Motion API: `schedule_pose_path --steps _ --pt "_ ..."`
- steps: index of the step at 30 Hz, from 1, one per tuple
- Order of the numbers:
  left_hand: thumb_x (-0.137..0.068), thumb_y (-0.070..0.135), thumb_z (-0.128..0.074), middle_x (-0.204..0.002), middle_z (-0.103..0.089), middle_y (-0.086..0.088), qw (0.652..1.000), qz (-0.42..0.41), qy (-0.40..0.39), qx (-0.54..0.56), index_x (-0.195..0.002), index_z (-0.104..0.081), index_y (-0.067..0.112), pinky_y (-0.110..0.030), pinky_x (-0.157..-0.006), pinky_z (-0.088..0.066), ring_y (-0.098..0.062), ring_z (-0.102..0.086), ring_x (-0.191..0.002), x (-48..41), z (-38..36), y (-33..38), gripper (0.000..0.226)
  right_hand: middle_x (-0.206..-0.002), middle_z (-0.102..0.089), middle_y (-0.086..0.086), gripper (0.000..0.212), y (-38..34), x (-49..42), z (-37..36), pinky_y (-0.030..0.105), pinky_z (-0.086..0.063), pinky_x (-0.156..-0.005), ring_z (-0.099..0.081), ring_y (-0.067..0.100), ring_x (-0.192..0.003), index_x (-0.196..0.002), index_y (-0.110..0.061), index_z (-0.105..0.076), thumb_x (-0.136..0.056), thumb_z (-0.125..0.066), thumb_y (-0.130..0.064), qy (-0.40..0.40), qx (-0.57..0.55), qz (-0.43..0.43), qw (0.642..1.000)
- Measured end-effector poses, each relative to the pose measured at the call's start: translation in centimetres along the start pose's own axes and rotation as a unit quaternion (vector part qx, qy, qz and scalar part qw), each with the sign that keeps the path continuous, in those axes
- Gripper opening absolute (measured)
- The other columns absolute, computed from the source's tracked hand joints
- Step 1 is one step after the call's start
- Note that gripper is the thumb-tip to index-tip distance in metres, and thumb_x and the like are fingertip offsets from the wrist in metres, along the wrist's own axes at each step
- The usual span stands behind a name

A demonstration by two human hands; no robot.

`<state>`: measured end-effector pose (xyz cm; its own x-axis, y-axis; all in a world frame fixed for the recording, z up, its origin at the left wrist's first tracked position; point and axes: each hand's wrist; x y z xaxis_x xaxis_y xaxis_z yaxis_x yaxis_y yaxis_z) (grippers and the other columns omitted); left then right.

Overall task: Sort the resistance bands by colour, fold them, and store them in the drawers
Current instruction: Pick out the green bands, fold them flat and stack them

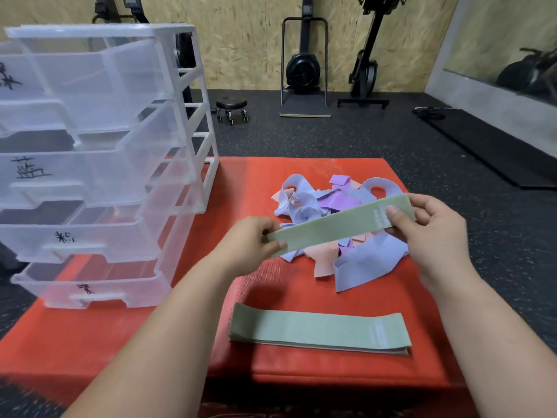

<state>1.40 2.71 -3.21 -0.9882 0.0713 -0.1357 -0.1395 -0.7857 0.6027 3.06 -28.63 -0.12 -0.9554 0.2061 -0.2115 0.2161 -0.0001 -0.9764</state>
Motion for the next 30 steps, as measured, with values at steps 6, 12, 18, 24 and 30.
schedule_pose_path --steps 6,12,18,24,30 --pt "-0.085 0.018 -0.086 -0.075 -0.076 -0.001 0.995 0.039 0.019 0.095 -0.086 -0.075 0.026 -0.038 -0.061 -0.063 -0.022 -0.073 -0.062 1.8 1.4 -1.0 0.014 -0.098 -0.081 0.009 0.020 2.3 0.7 2.4 0.029 -0.060 -0.073 -0.072 0.016 -0.082 -0.107 -0.012 -0.074 -0.090 -0.078 -0.003 -0.036 0.067 -0.089 0.993" --pt "-0.091 0.002 -0.080 -0.087 -0.075 -0.015 0.960 0.104 0.044 0.256 -0.101 -0.076 0.005 -0.029 -0.065 -0.062 -0.019 -0.072 -0.073 5.4 2.5 -1.5 0.011 -0.076 -0.073 0.003 0.015 1.7 2.5 3.9 0.025 -0.053 -0.065 -0.064 0.009 -0.059 -0.102 -0.009 -0.071 -0.090 -0.078 -0.002 -0.052 0.092 -0.122 0.987" --pt "-0.096 0.000 -0.074 -0.088 -0.071 -0.018 0.949 0.133 0.072 0.276 -0.106 -0.077 0.005 -0.029 -0.065 -0.061 -0.018 -0.067 -0.066 8.7 3.0 -1.2 0.012 -0.091 -0.073 0.010 0.017 0.5 4.3 5.1 0.028 -0.064 -0.070 -0.068 0.021 -0.080 -0.106 -0.001 -0.073 -0.089 -0.077 0.000 -0.103 0.117 -0.138 0.978" --pt "-0.089 0.011 -0.084 -0.085 -0.071 -0.014 0.963 0.151 0.092 0.201 -0.100 -0.075 0.016 -0.044 -0.072 -0.064 -0.020 -0.067 -0.063 10.6 2.8 -1.5 0.015 -0.084 -0.071 0.017 0.022 0.1 6.9 6.4 0.030 -0.064 -0.064 -0.065 0.025 -0.075 -0.108 -0.005 -0.072 -0.088 -0.079 0.000 -0.123 0.181 -0.131 0.967" --pt "-0.077 0.017 -0.086 -0.078 -0.074 0.006 0.987 0.139 0.066 0.049 -0.088 -0.071 0.029 -0.039 -0.074 -0.063 -0.020 -0.073 -0.074 11.9 1.9 -1.2 0.023 -0.069 -0.075 -0.002 0.022 1.6 8.1 6.7 0.035 -0.054 -0.068 -0.065 0.016 -0.061 -0.097 -0.022 -0.073 -0.080 -0.087 -0.018 -0.142 0.370 -0.062 0.916"
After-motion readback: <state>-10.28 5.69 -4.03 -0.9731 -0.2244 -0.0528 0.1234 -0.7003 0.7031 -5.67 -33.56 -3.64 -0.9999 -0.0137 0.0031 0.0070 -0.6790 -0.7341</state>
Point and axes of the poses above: each hand's wrist, its own x-axis away from the middle knuckle, its own z-axis out of the back of the hand, y = z × x
